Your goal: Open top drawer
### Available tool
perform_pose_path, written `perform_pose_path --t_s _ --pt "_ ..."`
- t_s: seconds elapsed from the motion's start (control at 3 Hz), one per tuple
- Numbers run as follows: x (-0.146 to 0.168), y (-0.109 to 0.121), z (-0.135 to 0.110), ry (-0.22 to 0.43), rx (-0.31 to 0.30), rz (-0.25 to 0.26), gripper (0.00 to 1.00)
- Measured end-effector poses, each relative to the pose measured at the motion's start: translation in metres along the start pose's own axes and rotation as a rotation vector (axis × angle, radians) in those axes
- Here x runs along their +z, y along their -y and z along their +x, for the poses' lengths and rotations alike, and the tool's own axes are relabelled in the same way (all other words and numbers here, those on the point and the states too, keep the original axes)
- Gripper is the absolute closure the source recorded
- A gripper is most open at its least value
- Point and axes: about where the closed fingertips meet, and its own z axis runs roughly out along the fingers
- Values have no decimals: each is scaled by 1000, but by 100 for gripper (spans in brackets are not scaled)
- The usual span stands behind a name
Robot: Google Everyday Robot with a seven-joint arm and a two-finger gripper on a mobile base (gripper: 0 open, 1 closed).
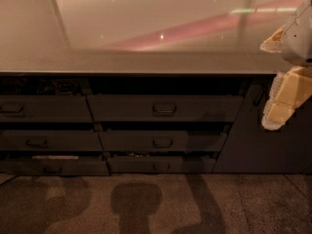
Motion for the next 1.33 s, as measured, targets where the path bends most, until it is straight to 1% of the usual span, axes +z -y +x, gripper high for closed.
perform_pose_path --t_s 0.33,0.67,1.0,1.33 --pt "0 0 0 0 0 0 0" --pt "0 -5 0 5 -14 70 0" --pt "-5 -42 5 41 -52 171 0" --pt "6 -44 6 56 -53 201 0"
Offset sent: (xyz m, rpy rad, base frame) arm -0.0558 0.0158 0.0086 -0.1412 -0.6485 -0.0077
